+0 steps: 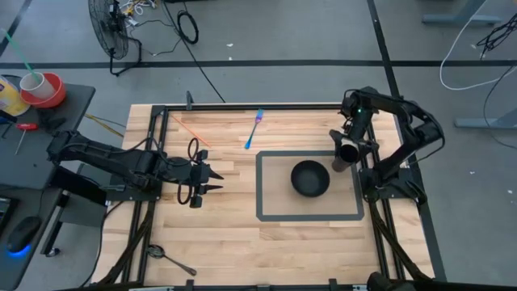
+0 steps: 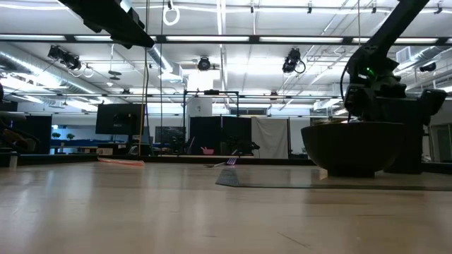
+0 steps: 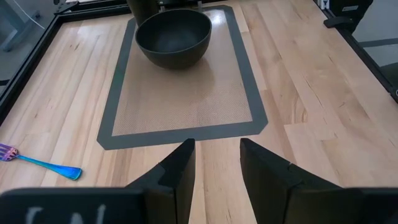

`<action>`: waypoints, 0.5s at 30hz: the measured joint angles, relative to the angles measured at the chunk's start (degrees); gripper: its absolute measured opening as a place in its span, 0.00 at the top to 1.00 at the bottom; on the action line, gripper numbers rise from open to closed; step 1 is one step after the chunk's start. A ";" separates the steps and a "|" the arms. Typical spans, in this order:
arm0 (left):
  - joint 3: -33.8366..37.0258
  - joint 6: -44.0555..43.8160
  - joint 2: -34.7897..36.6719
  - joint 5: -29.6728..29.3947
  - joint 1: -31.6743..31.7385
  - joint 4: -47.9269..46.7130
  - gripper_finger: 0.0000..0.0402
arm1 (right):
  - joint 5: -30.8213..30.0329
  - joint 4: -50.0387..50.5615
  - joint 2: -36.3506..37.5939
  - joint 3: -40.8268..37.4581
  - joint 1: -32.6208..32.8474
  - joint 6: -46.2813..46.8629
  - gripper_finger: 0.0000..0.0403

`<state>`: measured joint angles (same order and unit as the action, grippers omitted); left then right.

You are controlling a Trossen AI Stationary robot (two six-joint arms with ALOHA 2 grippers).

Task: Pick & Place Utensil
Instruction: Put the black cup on the mat to the top right of the black bowl

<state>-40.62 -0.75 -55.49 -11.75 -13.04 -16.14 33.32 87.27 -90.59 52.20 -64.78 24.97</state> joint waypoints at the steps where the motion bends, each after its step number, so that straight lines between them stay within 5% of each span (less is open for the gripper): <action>1: 0.00 0.00 0.00 0.00 0.00 0.02 0.67 | -0.03 0.29 0.25 0.29 0.23 0.01 0.01; 15: 0.00 0.00 0.00 0.00 0.00 0.00 0.67 | -0.94 2.25 6.27 0.82 4.09 1.64 0.01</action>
<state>-40.62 -0.75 -55.48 -11.75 -13.04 -16.14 32.38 89.52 -84.32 53.01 -60.69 26.61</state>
